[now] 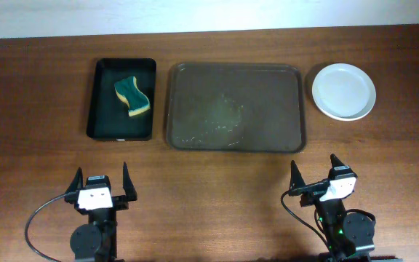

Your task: Clean dirty plates on tray and stack at the side

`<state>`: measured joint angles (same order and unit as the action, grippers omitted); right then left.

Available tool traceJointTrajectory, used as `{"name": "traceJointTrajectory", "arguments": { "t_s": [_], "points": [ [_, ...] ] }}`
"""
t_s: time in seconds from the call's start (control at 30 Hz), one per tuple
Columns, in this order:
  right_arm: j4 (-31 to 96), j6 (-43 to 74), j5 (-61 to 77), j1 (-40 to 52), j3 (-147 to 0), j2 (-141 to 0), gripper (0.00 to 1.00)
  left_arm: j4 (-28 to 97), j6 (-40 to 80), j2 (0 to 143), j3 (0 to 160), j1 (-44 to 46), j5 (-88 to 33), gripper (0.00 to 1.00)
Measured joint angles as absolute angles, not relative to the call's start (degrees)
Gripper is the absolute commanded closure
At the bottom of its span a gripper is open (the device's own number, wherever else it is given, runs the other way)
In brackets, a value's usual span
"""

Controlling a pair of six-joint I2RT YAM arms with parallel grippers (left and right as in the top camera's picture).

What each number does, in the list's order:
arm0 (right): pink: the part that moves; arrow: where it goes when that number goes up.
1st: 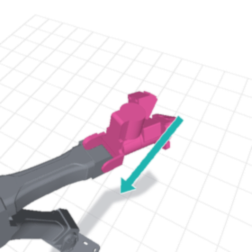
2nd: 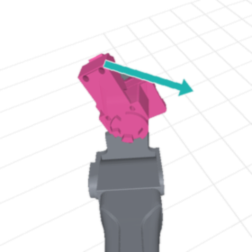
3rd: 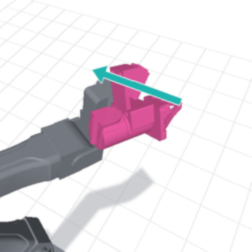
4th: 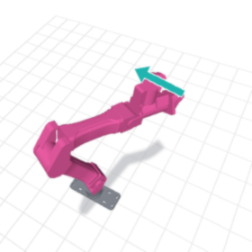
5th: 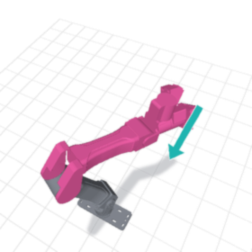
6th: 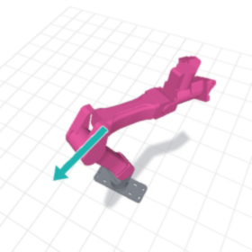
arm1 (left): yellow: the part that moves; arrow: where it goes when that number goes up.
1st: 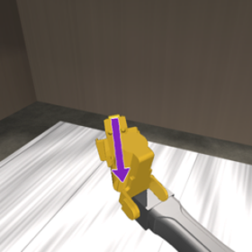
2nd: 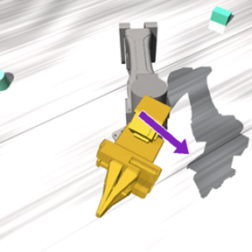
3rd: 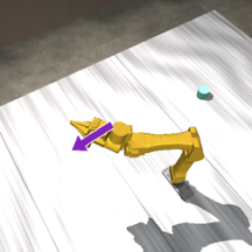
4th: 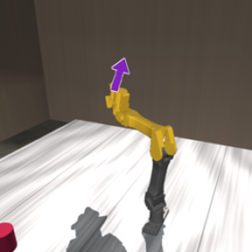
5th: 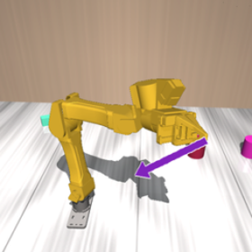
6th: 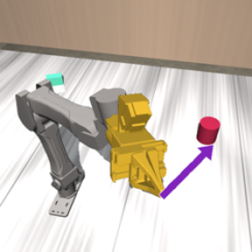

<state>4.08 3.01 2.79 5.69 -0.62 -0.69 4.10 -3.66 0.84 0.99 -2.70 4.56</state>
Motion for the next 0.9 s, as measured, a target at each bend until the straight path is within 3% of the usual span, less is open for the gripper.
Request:
{"name": "traceJointTrajectory", "arguments": {
  "t_s": [0.9],
  "points": [
    [4.1, 3.0, 2.8, 5.7, -0.6, -0.7, 0.02, 4.1, -1.7, 0.8, 1.0, -2.7, 8.6, 0.01]
  ]
}}
